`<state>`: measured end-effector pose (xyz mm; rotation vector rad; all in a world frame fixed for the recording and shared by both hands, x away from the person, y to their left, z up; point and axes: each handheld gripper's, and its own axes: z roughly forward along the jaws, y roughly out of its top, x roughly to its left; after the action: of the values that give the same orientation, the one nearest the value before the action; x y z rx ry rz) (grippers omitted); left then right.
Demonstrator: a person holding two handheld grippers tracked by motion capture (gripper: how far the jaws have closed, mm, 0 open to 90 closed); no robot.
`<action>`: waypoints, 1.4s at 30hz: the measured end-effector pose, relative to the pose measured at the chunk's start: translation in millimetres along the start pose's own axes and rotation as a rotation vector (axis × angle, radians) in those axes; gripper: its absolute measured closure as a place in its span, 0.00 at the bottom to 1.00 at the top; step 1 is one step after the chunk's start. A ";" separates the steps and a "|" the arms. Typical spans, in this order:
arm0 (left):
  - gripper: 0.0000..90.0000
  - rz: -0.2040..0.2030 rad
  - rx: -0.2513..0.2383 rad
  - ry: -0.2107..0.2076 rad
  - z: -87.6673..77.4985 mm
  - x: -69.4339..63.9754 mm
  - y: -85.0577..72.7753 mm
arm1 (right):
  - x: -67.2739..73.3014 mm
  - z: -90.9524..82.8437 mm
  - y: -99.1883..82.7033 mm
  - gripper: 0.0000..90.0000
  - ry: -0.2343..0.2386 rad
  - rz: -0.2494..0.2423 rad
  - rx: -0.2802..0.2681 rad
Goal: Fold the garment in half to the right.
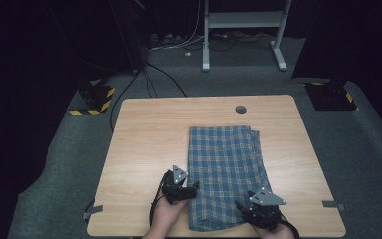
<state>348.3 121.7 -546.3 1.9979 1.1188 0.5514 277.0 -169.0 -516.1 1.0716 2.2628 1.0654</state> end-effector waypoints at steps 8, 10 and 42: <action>0.24 -0.006 0.000 -0.001 -0.3 0.7 -0.4 | 6.2 9.0 -22.4 0.45 0.047 -0.015 0.069; 0.24 -0.003 -0.001 0.002 -0.4 0.4 -0.4 | 4.7 3.8 -23.9 0.44 0.054 -0.018 0.072; 0.27 0.092 0.048 -0.107 -41.8 -22.0 -30.6 | -7.8 -14.5 -30.9 0.43 0.061 -0.038 0.118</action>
<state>292.6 130.0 -544.8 2.1028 0.9882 0.4630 258.2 -194.5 -530.9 1.0508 2.4106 0.9727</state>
